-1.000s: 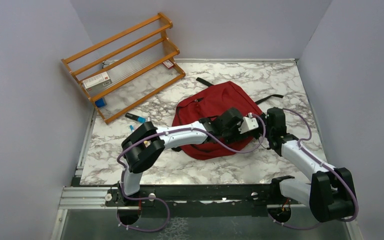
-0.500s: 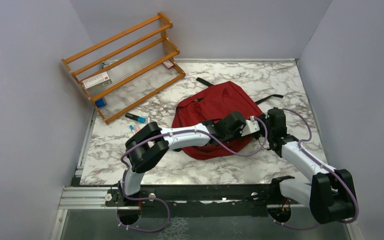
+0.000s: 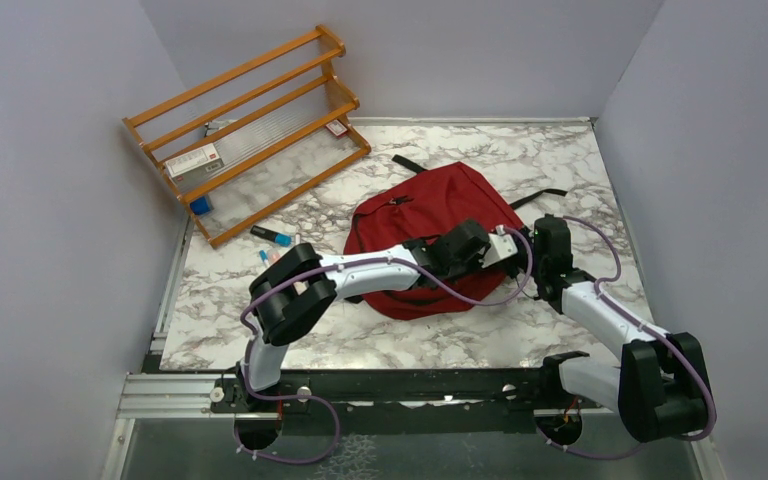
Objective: Pack the student bag
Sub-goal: Unzip the student bag at the center of the board.
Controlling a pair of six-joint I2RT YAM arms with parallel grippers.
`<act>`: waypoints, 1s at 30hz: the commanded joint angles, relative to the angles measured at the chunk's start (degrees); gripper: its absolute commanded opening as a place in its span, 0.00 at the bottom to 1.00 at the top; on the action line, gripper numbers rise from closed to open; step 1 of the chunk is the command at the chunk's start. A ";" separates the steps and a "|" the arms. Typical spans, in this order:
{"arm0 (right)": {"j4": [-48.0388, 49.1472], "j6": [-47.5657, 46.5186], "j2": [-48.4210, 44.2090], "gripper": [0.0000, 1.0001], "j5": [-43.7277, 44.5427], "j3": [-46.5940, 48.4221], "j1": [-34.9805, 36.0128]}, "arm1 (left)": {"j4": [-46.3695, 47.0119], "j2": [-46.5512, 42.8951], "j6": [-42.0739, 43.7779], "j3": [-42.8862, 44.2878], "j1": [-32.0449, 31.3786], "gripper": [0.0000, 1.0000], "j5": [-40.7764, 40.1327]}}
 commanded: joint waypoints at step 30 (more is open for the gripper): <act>2.56 -2.21 1.65 0.01 -4.78 -0.58 0.02 | 2.05 -3.21 -11.83 -0.23 6.75 0.32 19.06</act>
